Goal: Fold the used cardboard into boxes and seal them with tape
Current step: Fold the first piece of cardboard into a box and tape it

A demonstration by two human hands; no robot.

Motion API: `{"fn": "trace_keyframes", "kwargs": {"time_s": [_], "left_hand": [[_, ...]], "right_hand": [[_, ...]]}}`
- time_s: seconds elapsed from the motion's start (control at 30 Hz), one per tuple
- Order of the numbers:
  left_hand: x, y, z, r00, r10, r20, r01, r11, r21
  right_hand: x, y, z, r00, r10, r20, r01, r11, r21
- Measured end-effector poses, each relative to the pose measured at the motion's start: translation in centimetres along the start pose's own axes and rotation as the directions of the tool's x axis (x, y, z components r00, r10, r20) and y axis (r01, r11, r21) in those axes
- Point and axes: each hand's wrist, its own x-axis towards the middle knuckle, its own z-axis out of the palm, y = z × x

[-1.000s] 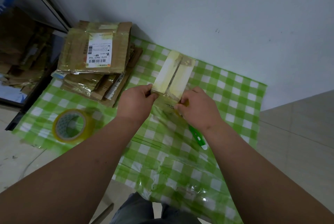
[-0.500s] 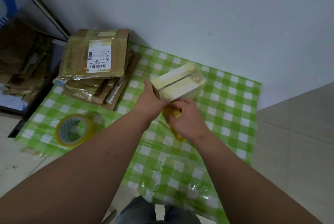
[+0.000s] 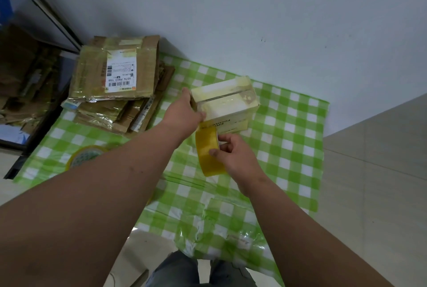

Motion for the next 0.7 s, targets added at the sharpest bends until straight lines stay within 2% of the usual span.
{"fn": "trace_keyframes", "kwargs": {"time_s": [0.07,0.23,0.43,0.57,0.7], "left_hand": [[0.1,0.3,0.0,0.999,0.013,0.044,-0.012,0.999,-0.034],[0.1,1.3,0.0,0.991,0.032,0.130,-0.039,0.998,0.054],[0.6,1.3,-0.1,0.989,0.025,0.147,-0.040,0.994,0.106],[0.6,1.1,-0.3,0.989,0.024,0.144,-0.040,0.994,0.106],[0.4,0.5,0.0,0.990,0.052,0.129,-0.054,0.998,0.014]], "right_hand": [[-0.1,0.5,0.2,0.999,0.000,0.049,0.000,1.000,-0.009],[-0.4,1.4,0.2,0.997,-0.001,0.078,0.003,1.000,-0.015],[-0.9,1.8,0.9,0.998,-0.029,0.061,0.028,1.000,0.005],[-1.5,3.0,0.8,0.996,0.015,0.085,-0.003,0.990,-0.138],[-1.6,3.3,0.0,0.993,0.054,0.104,-0.039,0.989,-0.140]]}}
